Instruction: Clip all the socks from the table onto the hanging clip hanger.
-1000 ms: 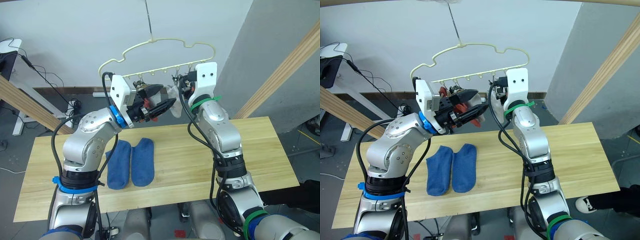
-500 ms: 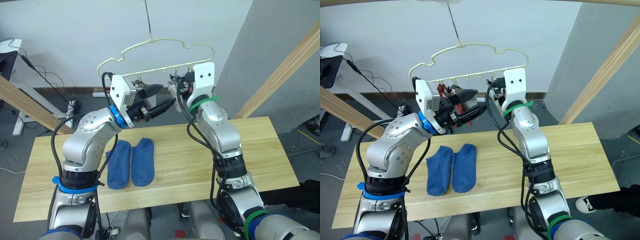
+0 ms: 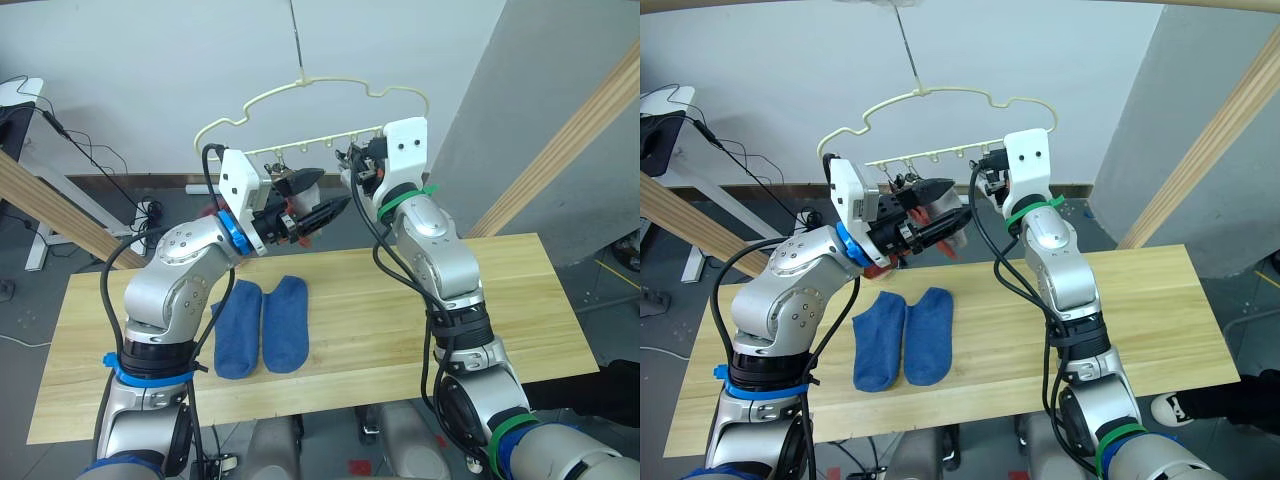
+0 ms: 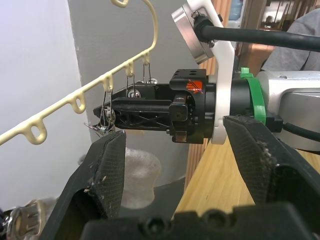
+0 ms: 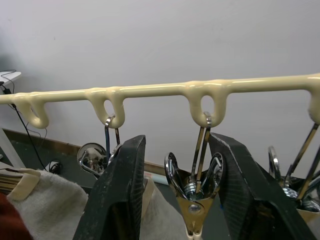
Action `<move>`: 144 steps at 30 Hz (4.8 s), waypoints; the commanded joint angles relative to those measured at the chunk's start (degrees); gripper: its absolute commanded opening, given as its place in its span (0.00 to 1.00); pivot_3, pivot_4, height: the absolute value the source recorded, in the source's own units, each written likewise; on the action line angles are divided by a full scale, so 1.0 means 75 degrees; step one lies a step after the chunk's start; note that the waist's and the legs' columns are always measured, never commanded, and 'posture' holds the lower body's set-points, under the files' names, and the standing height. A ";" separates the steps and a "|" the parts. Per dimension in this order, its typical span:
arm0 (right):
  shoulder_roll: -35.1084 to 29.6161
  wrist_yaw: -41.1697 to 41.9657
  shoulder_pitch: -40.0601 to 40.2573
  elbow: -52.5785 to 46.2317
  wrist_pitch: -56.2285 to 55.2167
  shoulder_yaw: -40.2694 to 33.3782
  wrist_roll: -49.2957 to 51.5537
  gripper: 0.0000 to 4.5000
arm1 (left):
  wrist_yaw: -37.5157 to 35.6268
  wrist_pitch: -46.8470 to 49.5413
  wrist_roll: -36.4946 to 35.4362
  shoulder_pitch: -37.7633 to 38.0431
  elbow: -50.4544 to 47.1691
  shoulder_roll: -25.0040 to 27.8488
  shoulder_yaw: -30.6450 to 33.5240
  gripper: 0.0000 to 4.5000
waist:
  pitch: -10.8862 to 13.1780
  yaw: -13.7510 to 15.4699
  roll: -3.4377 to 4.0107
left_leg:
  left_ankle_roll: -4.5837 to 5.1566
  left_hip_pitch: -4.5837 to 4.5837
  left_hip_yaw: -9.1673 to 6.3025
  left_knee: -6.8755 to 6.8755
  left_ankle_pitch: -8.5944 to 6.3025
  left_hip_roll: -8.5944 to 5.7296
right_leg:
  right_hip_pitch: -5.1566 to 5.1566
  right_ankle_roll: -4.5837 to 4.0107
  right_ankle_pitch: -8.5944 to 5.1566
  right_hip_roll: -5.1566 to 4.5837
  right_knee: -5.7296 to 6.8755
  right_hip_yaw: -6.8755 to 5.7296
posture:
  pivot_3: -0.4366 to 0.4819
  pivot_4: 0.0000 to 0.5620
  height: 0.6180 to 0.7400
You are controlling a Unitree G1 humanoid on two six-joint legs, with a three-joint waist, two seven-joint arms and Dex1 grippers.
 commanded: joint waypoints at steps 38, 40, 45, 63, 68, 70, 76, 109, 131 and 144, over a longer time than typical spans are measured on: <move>-0.0425 0.0566 -0.0053 -0.0228 0.0101 -0.0043 0.0229 0.01 | 0.3398 -0.0080 0.3194 0.3709 0.1153 -0.1345 -0.1063 1.00 | -0.0001 -0.0004 0.0003 | 0.0034 0.0012 0.0007 -0.0001 -0.0018 0.0000 | 0.0004 0.0002 0.0002 -0.0006 0.0004 0.0007 | 0.32 0.57 1.00; -0.0420 0.0569 -0.0044 -0.0240 0.0149 -0.0041 0.0256 0.01 | 0.3334 -0.0171 0.3301 0.3588 0.1506 -0.1362 -0.1117 1.00 | -0.0002 -0.0004 0.0003 | 0.0034 0.0017 0.0004 -0.0002 -0.0018 0.0001 | 0.0006 0.0002 0.0002 -0.0006 0.0007 0.0004 | 0.32 0.57 1.00; -0.0413 0.0558 0.0010 -0.0315 0.0307 -0.0045 0.0350 0.01 | 0.3230 -0.0377 0.3590 0.3493 0.2022 -0.1287 -0.1224 0.92 | -0.0002 -0.0012 0.0003 | 0.0035 0.0034 0.0014 -0.0003 -0.0018 0.0000 | 0.0020 0.0005 0.0003 -0.0006 0.0009 0.0013 | 0.31 0.57 1.00; -0.0334 0.0465 0.0159 -0.0495 0.0558 -0.0145 0.0528 0.01 | 0.2699 -0.1410 0.3792 0.3472 0.2195 -0.1216 -0.1129 0.00 | -0.0004 -0.0016 0.0006 | 0.0038 0.0041 0.0037 -0.0004 -0.0020 -0.0001 | 0.0021 0.0014 0.0006 -0.0006 0.0004 0.0036 | 0.30 0.56 1.00; -0.0354 0.0432 0.0166 -0.0530 0.0560 -0.0143 0.0564 0.01 | 0.1793 -0.2975 0.3707 0.3336 0.1773 -0.1221 -0.1502 0.00 | -0.0004 -0.0012 0.0006 | 0.0040 0.0035 0.0044 -0.0005 -0.0022 -0.0001 | 0.0015 0.0015 0.0007 -0.0006 -0.0002 0.0041 | 0.30 0.56 1.00; -0.0384 0.0427 0.0132 -0.0540 0.0574 -0.0167 0.0574 0.01 | 0.1183 -0.3554 0.3646 0.3093 0.1584 -0.1251 -0.1866 0.00 | -0.0004 -0.0010 0.0006 | 0.0041 0.0033 0.0046 -0.0006 -0.0022 -0.0001 | 0.0013 0.0015 0.0007 -0.0006 -0.0005 0.0042 | 0.28 0.56 1.00; -0.0462 0.0423 0.0088 -0.0559 0.0609 -0.0197 0.0596 0.01 | 0.0666 -0.4263 0.3696 0.1963 0.2030 -0.1843 -0.2336 0.00 | -0.0004 -0.0020 0.0006 | 0.0046 0.0034 0.0054 -0.0005 -0.0025 -0.0004 | 0.0013 0.0022 0.0010 -0.0005 -0.0006 0.0052 | 0.28 0.56 1.00; -0.0645 0.0467 0.0108 -0.0697 0.0729 -0.0198 0.0581 0.01 | 0.1243 -0.6146 0.3787 -0.0090 0.4857 -0.2593 -0.1331 0.00 | -0.0003 -0.0061 0.0003 | 0.0063 0.0029 0.0064 -0.0005 -0.0035 -0.0006 | 0.0009 0.0029 0.0012 -0.0004 -0.0017 0.0057 | 0.25 0.56 1.00; -0.0602 0.0587 0.0205 -0.0720 0.1012 -0.0255 0.0717 0.01 | 0.0910 -0.6058 0.3360 -0.0304 0.4799 -0.2733 -0.1099 0.00 | -0.0003 -0.0058 0.0003 | 0.0063 0.0029 0.0064 -0.0004 -0.0035 -0.0007 | 0.0010 0.0033 0.0009 -0.0004 -0.0018 0.0057 | 0.25 0.56 1.00; -0.0530 0.0486 0.0170 -0.0745 0.1190 -0.0368 0.0882 0.01 | 0.1069 -0.6140 0.3458 -0.0444 0.4993 -0.2729 -0.1081 0.00 | -0.0003 -0.0051 0.0003 | 0.0063 0.0029 0.0064 -0.0004 -0.0035 -0.0007 | 0.0010 0.0034 0.0010 -0.0004 -0.0019 0.0056 | 0.25 0.55 1.00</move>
